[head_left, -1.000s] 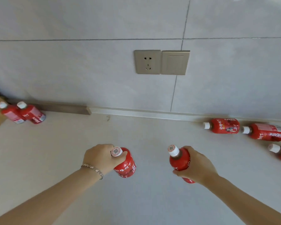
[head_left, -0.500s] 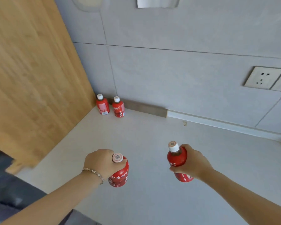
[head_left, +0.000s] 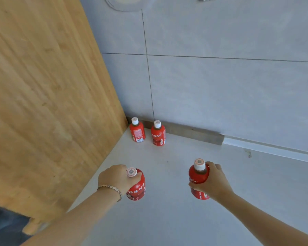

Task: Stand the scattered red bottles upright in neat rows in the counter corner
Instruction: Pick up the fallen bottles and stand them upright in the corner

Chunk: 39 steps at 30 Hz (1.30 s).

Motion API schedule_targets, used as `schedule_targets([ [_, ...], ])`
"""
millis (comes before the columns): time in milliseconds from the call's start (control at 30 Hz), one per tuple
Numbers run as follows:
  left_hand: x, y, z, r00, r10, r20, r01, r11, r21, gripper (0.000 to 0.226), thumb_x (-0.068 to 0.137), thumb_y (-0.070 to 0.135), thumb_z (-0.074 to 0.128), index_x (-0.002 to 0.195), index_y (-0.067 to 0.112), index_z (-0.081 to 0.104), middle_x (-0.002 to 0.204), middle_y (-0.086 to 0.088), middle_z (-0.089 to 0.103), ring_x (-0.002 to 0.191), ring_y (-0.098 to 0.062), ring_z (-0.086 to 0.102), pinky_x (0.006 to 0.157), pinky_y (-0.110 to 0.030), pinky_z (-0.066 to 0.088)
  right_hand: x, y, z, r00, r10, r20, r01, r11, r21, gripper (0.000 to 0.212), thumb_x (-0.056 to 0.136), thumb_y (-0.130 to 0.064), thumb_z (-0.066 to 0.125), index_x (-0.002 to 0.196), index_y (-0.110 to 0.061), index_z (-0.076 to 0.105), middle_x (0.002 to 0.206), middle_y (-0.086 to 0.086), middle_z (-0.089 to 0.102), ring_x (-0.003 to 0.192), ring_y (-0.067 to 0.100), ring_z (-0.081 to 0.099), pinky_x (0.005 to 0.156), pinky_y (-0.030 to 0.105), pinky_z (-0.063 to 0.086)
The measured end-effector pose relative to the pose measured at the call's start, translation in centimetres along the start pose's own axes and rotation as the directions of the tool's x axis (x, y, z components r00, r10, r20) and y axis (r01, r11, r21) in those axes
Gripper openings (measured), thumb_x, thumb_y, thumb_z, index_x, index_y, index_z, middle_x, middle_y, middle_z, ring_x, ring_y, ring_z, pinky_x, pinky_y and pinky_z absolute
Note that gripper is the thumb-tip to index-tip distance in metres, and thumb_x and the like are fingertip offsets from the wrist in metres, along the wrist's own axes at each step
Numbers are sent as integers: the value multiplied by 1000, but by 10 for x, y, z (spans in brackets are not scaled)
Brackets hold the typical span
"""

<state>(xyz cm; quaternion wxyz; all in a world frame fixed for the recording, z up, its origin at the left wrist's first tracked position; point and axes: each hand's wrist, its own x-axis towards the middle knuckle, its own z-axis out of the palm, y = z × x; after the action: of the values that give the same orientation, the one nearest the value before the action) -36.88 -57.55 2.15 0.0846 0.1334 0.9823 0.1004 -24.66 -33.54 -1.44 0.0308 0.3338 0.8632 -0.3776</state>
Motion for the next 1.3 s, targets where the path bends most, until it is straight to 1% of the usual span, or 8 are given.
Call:
schedule_targets([
  [533,179,-28,28,996,45,76,-47,999,27,43,77,58,52,61,19,46,66,1,54,67,-16,52,54,-20,33,183,-84,85,968,199,-155,-161,960,229,75,70,-36,79,129,-10,42,131,7,47,115,29,56,92,41,50],
  [633,196,-29,29,986,119,117,-126,991,46,40,79,59,49,66,21,52,74,-1,63,73,-18,58,60,-21,39,173,-85,84,958,267,-103,-253,958,135,75,78,-29,73,138,-9,33,137,8,44,123,31,52,99,39,44],
  [800,223,-18,21,954,272,127,-289,947,141,41,89,56,37,78,21,56,79,-1,59,75,-19,55,59,-22,37,131,-83,78,922,355,158,-250,853,-457,45,87,-29,58,129,-15,48,130,3,56,119,22,55,93,30,46],
  [1033,226,-12,13,958,266,111,-286,925,250,48,87,55,47,108,13,59,89,-5,60,86,-23,62,60,-25,39,86,-82,74,905,385,183,-268,847,-458,42,91,-29,52,130,-14,50,135,2,53,125,21,50,99,32,42],
  [1100,215,-7,5,881,469,63,-459,814,356,61,66,48,76,110,9,58,91,-11,63,80,-29,66,53,-29,42,72,-78,70,898,399,184,-286,848,-446,42,91,-29,52,130,-15,50,136,3,52,125,22,51,98,31,41],
  [1167,200,7,-7,722,691,34,-646,655,392,56,36,28,91,81,6,66,71,-13,62,57,-32,62,40,-28,42,57,-72,64,890,416,186,-306,848,-432,42,91,-29,52,131,-16,50,137,3,51,125,22,51,98,32,42],
  [1233,178,30,-16,545,816,193,-815,462,350,46,54,29,85,89,10,64,83,-11,63,70,-31,65,51,-34,50,37,-64,54,881,438,178,-340,849,-404,43,91,-30,52,131,-16,50,138,3,50,125,22,50,99,34,42],
  [1300,153,56,-9,472,820,324,-881,423,212,37,86,35,56,116,15,50,115,-5,59,102,-28,61,75,-34,49,14,-49,42,864,480,153,-401,839,-367,43,91,-31,51,132,-17,49,138,3,50,126,22,50,100,34,41],
])
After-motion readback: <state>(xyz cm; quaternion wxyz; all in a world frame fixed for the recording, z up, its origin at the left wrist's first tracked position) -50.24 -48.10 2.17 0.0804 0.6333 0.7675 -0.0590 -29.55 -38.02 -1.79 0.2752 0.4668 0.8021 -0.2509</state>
